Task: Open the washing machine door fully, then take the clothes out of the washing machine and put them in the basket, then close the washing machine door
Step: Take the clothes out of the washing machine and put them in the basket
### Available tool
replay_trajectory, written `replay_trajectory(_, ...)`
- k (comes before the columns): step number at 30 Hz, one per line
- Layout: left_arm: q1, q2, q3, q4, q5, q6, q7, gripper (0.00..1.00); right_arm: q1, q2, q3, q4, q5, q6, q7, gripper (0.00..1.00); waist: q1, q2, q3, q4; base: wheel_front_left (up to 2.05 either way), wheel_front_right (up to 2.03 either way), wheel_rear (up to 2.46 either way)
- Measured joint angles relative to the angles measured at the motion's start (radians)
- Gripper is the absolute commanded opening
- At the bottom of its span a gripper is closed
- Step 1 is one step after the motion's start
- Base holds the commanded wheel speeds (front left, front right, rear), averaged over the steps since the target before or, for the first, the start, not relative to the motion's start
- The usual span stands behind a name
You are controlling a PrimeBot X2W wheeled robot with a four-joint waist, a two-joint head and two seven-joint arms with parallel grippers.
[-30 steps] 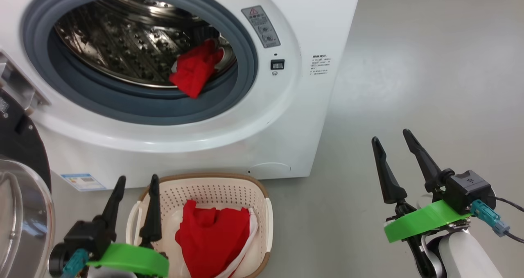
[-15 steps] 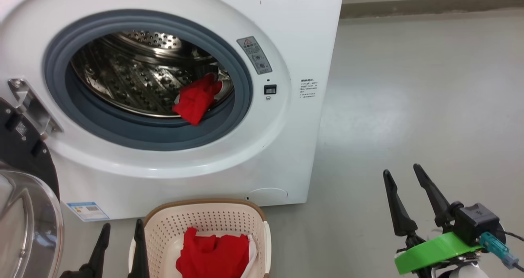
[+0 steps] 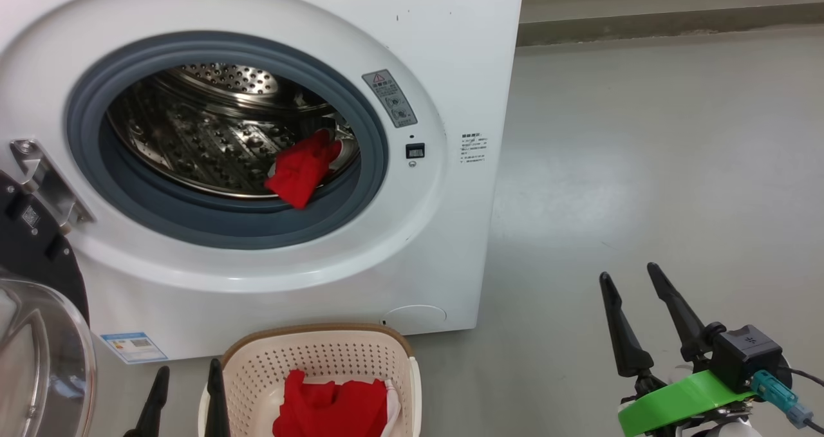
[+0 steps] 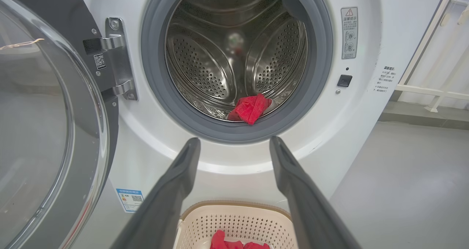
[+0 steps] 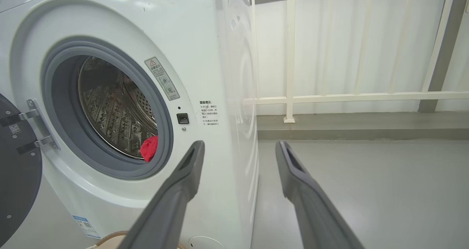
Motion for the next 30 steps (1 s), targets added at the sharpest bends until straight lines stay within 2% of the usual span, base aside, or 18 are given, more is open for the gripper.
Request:
replay_trajectory(10,0.0,0.0,-0.004,0.008,-0.003,0.004,0.0,1.0,0.001,0.001,0.021,-0.001,0.0,0.0,0.0,1.0,0.0,0.0,0.008,-0.01,0.0,0.0,0.0)
replay_trajectory(19,-0.013,0.001,-0.004,0.011,-0.028,0.004,0.0,1.0,-0.002,0.001,0.083,0.001,-0.009,0.0,0.0,1.0,0.0,0.0,0.044,-0.018,0.0,0.0,0.0)
replay_trajectory(30,-0.224,0.035,-0.011,0.037,-0.032,0.001,0.007,1.0,-0.097,-0.001,0.11,-0.022,-0.026,0.0,0.0,1.0,0.0,0.0,0.168,-0.006,0.0,0.0,0.0)
